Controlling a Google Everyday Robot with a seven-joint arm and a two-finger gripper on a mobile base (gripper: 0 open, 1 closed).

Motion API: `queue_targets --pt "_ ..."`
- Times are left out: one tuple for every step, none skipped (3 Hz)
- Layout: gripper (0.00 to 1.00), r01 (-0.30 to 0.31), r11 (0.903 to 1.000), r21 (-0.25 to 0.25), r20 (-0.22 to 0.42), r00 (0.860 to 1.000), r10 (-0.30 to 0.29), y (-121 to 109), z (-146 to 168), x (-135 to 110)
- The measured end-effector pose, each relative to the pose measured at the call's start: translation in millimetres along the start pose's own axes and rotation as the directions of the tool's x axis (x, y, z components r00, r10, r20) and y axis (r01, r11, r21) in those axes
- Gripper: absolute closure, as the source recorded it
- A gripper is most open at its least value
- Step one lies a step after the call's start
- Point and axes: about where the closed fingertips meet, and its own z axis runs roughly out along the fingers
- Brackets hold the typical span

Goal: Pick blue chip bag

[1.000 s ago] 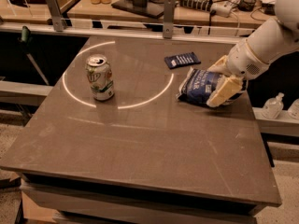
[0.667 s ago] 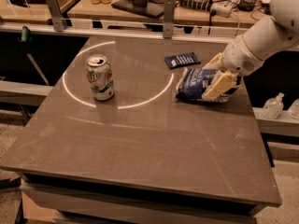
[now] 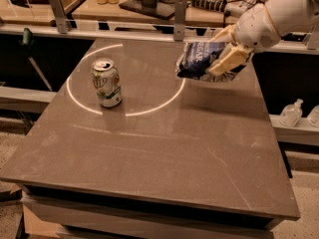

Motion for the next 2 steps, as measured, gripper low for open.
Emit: queue_targets --pt "1.0 0.063 0.998 -0.001 0.047 0.997 -0.063 -8.4 -14.8 -33.1" --pt "1.0 0.063 0.998 -0.001 0.047 0.997 -0.063 -8.4 -14.8 -33.1"
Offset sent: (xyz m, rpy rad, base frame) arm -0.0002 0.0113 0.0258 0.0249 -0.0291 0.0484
